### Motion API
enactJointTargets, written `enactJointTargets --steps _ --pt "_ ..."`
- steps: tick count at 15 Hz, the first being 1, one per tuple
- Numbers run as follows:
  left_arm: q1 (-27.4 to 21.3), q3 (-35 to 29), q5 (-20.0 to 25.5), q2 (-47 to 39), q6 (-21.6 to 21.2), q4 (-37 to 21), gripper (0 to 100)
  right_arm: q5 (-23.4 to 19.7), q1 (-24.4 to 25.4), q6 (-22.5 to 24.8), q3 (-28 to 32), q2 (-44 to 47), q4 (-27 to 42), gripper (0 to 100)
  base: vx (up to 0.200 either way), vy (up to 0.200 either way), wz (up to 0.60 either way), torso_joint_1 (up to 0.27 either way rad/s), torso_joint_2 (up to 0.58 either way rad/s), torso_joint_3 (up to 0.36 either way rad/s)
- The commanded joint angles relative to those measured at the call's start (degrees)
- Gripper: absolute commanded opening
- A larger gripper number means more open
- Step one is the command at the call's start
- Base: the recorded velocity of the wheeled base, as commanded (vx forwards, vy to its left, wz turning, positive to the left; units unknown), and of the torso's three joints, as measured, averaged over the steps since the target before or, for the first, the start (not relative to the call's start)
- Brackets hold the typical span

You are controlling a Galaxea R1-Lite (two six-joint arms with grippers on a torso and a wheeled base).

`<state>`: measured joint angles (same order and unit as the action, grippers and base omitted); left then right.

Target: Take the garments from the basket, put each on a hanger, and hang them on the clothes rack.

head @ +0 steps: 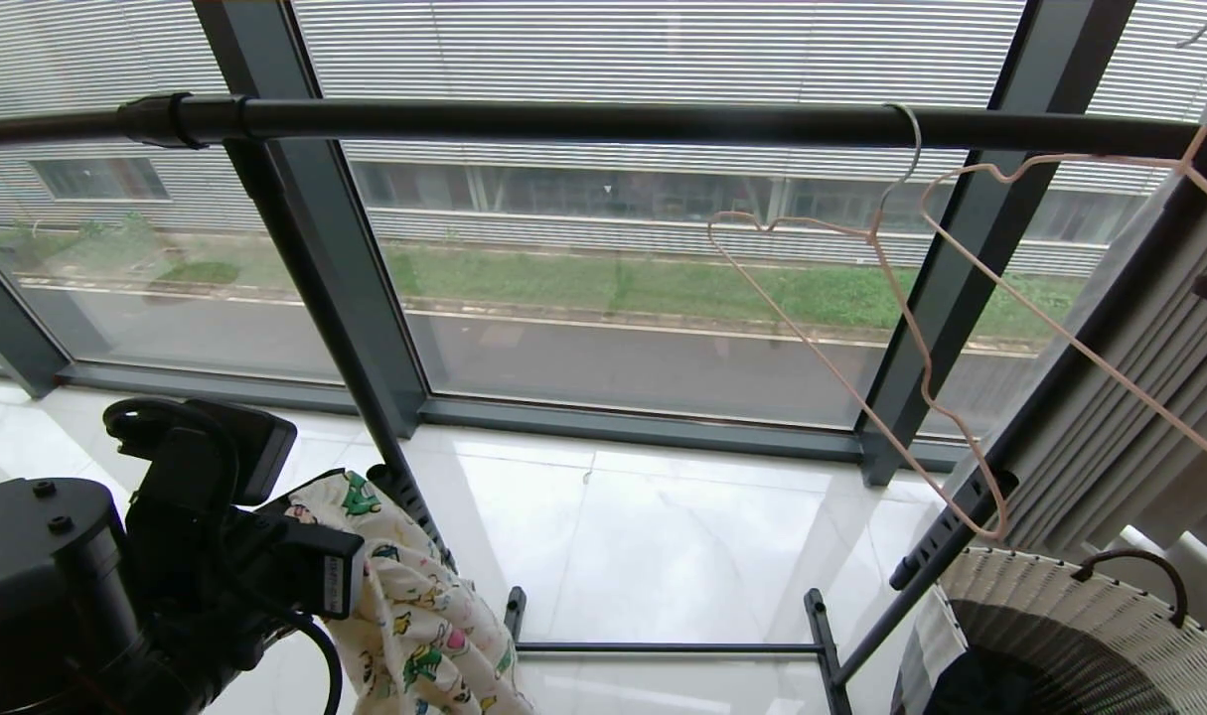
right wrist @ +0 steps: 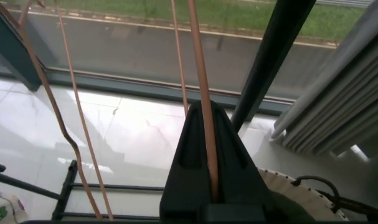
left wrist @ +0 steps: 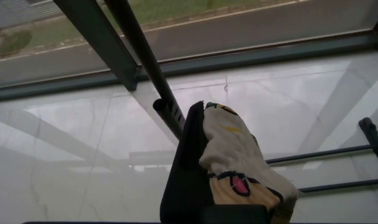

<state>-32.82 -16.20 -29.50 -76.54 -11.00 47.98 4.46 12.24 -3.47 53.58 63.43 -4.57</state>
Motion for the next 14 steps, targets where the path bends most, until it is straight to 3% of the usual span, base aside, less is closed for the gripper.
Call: enactJointTargets --steps 1,12,14 --pt "0.1 0.0 0.0 -0.2 0.0 0.0 0 0.0 1.0 0.0 -1.4 -2.8 0.0 0 -0.200 0.000 0.00 0.007 0.01 -0.002" --pt "0.9 0.0 0.0 -0.2 0.0 0.0 0 0.0 3.5 1.1 -4.9 -6.6 -0.3 0 -0.200 0.000 0.00 0.000 0.00 0.004" --pt "0.9 -0.1 0.3 -0.2 0.4 0.0 0 -0.2 5.3 2.6 -4.9 -7.7 -0.3 0 0.000 0.000 0.00 0.000 0.00 0.000"
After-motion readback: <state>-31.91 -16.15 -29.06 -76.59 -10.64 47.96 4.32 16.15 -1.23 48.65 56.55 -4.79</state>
